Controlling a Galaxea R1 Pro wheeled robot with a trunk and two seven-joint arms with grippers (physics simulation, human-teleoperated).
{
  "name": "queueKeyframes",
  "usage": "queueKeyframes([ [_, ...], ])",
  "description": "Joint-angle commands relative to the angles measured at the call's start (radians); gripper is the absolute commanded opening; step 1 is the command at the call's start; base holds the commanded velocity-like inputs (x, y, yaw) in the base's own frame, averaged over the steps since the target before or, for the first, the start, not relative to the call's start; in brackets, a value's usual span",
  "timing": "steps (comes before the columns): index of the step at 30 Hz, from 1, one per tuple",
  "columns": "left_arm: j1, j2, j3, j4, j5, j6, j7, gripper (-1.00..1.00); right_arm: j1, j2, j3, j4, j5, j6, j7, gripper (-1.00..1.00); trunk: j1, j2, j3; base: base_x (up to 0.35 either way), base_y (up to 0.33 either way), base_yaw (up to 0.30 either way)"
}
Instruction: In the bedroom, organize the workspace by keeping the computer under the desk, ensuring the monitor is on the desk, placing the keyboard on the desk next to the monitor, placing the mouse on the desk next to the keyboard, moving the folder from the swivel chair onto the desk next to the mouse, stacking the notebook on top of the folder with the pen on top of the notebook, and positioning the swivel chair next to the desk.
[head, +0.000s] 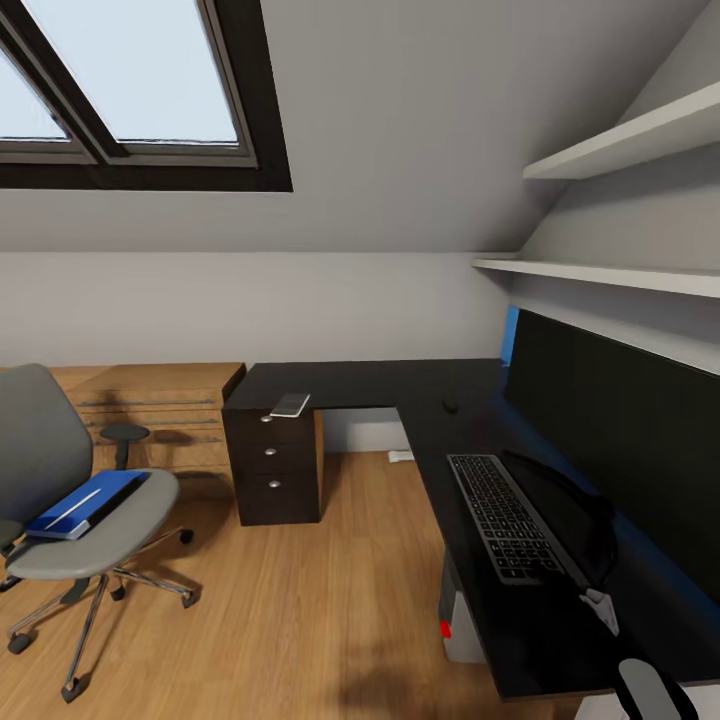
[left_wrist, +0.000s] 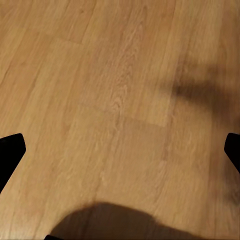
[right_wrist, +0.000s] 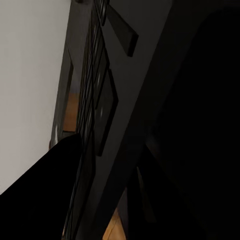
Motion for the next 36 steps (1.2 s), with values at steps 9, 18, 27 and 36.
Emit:
queueKeyframes([
  [9,0.000,0.000,0.001,-0.001,0.010,-0.002,0.001,1.00,0.000,0.000,-0.002,0.008,0.022,0.004,-0.005,-1.00,0.000,0.000,-0.001,0.003,0.000,0.000],
  [18,0.000,0.000,-0.001,-0.001,0.010,-0.002,0.001,1.00,0.000,0.000,-0.001,0.008,0.023,0.004,-0.005,-1.00,0.000,0.000,-0.001,0.000,0.000,0.000],
  [27,0.000,0.000,-0.001,-0.001,0.010,-0.002,0.001,1.00,0.000,0.000,-0.001,0.008,0.023,0.004,-0.005,-1.00,0.000,0.000,-0.001,0.000,0.000,0.000],
  [36,0.000,0.000,0.000,-0.001,0.010,-0.002,0.001,1.00,0.000,0.000,-0.001,0.008,0.023,0.004,-0.005,-1.00,0.000,0.000,-0.001,0.000,0.000,0.000],
])
